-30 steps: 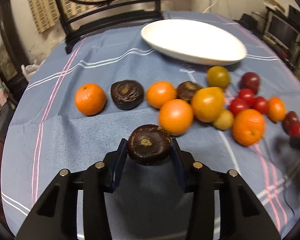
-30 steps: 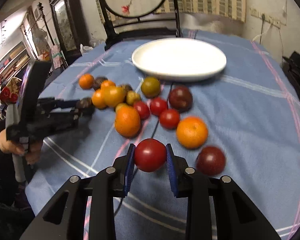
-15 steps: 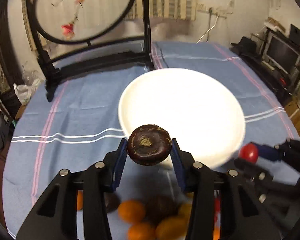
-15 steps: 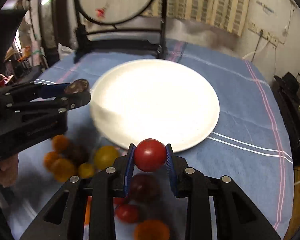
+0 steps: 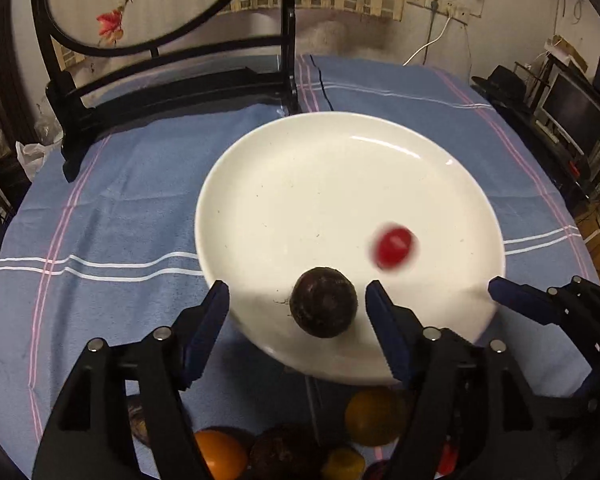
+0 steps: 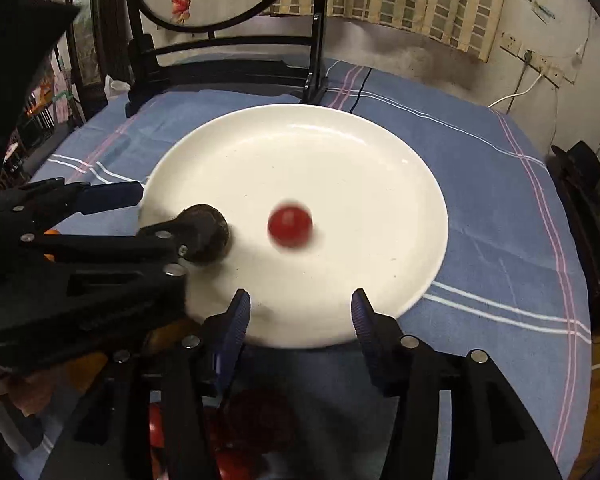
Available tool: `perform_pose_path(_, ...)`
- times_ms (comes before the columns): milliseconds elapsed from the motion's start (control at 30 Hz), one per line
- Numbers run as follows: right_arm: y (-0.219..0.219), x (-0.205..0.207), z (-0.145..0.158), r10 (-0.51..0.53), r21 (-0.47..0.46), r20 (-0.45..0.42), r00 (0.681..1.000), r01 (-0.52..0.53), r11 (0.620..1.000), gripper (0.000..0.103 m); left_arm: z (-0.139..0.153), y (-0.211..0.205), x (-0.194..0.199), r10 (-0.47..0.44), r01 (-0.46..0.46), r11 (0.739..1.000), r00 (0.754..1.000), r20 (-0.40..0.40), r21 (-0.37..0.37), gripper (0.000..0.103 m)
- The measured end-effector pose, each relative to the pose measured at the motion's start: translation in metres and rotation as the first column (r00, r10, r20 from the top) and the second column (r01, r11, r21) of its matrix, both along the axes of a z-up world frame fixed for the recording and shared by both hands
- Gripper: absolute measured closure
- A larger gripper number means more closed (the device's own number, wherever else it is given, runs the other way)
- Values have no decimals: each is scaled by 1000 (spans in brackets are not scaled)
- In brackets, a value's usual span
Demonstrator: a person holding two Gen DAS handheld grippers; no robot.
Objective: Organize fruits
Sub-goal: 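Carry both fruits over the white plate and open both grippers to release, then grasp the dark red plum with the right gripper while the left grasps a mandarin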
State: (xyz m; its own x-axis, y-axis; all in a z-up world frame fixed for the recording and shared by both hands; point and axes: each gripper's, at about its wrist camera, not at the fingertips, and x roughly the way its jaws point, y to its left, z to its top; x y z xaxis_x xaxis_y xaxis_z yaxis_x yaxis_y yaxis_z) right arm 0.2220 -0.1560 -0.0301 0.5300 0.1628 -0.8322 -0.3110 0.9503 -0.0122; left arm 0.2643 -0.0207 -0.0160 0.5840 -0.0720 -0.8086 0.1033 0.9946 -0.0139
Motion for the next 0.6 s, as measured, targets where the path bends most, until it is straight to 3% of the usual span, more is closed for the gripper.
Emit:
perform_pose_path(100,-15,-14,7,-11,28,4,1000,11,1000,45,15,8,-23,-6,6,1000,999,31,-23,23)
perform_pose_path(267,-47,-58,16,-34,45,21,999,33,998,40,24,27,-68,-4,6,1000,997,76,-27,15)
perform_pose_path(367,-60,-86,18,-38,41,40,998,37,998,26,22,33,-99,-24,25,1000,996,88,-5,13)
perform_pose_path(467,-69,-115,16,-24,29,62,998,23,999,25,19,40,-127,-29,26,999,994,107,31,11)
perform_pose_path(600,-71,-142,6,-16,9,51,999,16,1000,25,11,53,-152,6,-7,1000,996,86,11,11)
